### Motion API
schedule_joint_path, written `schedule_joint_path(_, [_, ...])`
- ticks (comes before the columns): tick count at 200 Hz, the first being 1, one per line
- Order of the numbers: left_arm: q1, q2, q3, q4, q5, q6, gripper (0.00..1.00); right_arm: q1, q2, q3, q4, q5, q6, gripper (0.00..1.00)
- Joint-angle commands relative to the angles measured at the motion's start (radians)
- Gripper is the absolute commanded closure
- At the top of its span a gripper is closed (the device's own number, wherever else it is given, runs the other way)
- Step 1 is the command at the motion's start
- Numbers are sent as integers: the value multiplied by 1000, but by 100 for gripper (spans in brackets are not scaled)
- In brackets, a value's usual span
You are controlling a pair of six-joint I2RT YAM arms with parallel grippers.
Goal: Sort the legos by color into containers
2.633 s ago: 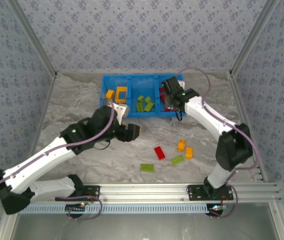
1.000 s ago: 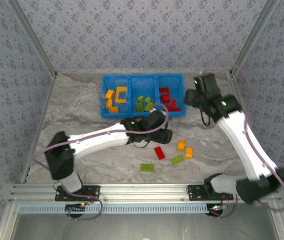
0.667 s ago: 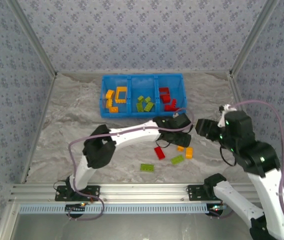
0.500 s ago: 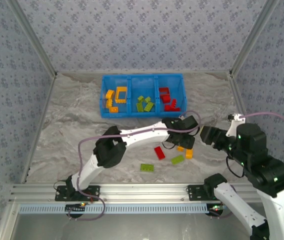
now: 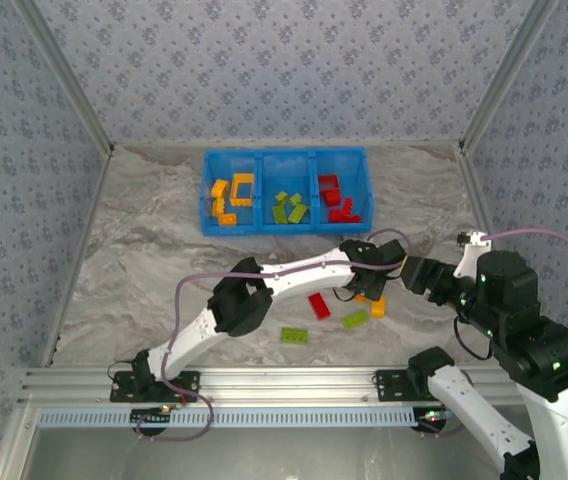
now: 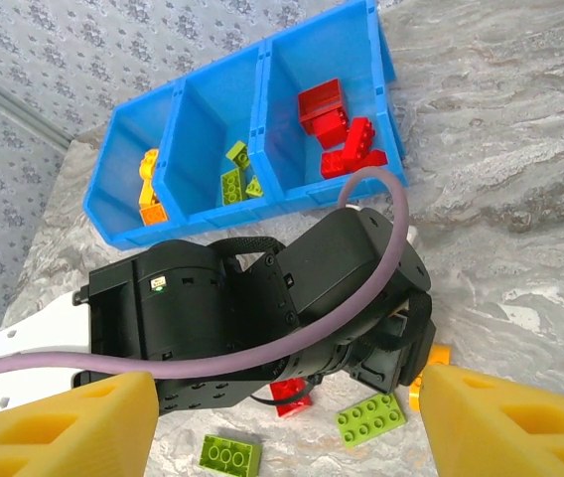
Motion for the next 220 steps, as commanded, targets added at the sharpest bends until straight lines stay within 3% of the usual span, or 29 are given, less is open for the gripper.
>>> schedule_joint_path(1, [-9,21,33,-50,-42,11,52,4,-2,-19,17,-24,20,28])
schedule_joint_path(68, [-19,13,10,-89,-87,20,51,4,6,-19,17,-60,6,27])
schedule_joint_path(126, [-20,14,-25,-71,-71,26,52,4,12,14,-92,1,2,27])
schedule_joint_path(189, [-20,-6,-43,-58,-72,29,67,4,23,0,-82,17,2,27])
schedule_joint_path(220, [-15,-123,-110,-52,-141,33,69,4,27,-9,-67,5,-8,27])
